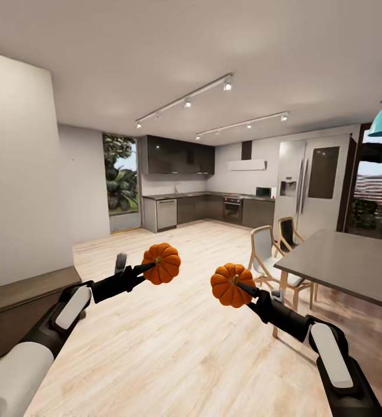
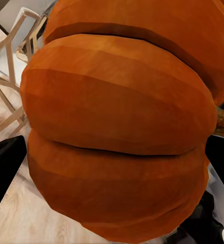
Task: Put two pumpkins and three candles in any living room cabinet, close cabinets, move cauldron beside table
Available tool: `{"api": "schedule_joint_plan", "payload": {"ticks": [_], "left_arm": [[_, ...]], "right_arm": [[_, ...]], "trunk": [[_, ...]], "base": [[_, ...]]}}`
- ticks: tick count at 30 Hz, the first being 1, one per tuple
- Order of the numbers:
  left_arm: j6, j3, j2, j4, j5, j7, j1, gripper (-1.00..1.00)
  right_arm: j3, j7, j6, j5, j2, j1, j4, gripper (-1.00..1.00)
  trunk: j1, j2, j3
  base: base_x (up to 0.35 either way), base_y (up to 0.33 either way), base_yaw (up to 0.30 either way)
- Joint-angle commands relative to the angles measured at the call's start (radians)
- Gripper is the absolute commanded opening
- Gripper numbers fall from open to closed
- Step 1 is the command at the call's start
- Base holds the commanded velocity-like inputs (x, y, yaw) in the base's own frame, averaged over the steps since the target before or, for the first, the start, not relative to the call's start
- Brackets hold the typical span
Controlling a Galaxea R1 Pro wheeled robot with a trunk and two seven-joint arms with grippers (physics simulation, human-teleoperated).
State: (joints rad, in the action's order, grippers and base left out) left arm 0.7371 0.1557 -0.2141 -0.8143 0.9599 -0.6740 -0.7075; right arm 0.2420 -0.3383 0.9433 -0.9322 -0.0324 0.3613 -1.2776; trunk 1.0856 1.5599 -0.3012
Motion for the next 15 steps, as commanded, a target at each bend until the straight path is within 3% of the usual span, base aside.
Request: {"api": "schedule_joint_plan", "payload": {"ticks": [1, 15], "left_arm": [[0.006, 0.002, -0.001, 0.000, 0.008, 0.001, -0.001, -1.00], [0.006, 0.002, -0.001, 0.001, 0.008, -0.001, -0.001, -1.00]], "right_arm": [[0.002, -0.008, 0.005, 0.006, 0.000, 0.001, 0.000, -1.00], [0.001, -0.007, 0.005, 0.006, 0.000, 0.001, 0.000, -1.00]], "trunk": [[0.000, 0.001, -0.001], [0.000, 0.001, 0.010]], "base": [[0.000, 0.000, 0.201], [0.000, 0.000, 0.200]]}}
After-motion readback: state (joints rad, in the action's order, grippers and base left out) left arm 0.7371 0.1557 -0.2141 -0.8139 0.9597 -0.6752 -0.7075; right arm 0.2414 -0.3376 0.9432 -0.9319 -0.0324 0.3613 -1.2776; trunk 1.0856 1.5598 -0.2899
